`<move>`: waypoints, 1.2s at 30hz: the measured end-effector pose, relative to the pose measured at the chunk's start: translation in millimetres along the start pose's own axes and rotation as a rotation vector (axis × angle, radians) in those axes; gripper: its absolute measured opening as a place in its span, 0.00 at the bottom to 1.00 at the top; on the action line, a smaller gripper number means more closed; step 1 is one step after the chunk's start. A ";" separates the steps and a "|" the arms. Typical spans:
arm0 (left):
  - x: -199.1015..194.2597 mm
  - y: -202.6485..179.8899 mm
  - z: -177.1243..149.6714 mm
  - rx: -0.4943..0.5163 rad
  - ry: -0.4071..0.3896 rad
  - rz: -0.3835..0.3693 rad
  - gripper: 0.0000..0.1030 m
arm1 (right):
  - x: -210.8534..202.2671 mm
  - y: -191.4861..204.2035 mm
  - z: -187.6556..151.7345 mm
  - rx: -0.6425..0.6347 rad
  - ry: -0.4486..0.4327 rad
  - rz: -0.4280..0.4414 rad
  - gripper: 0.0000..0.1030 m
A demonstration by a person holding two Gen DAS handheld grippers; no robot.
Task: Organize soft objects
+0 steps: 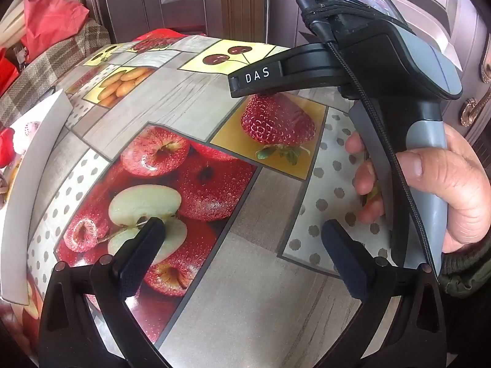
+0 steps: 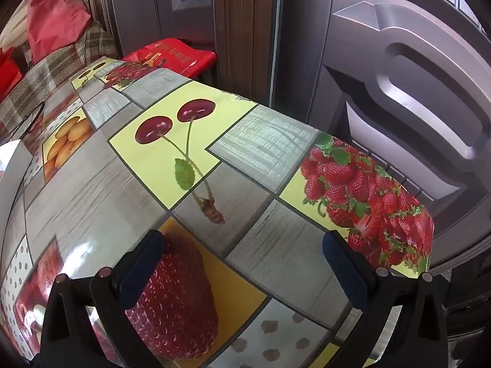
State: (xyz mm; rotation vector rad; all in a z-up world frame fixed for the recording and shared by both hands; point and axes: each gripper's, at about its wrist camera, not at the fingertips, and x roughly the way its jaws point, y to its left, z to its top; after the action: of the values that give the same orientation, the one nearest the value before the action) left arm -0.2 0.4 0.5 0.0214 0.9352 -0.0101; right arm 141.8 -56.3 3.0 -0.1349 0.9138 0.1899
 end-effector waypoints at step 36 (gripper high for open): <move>0.5 -0.4 -0.1 0.001 0.000 0.000 0.99 | 1.8 1.9 1.6 -0.002 0.000 0.018 1.00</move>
State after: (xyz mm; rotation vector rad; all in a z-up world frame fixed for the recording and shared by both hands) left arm 0.0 0.0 0.0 0.0221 0.9352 -0.0101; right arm 143.7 -53.9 2.5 -0.1284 0.9152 0.2077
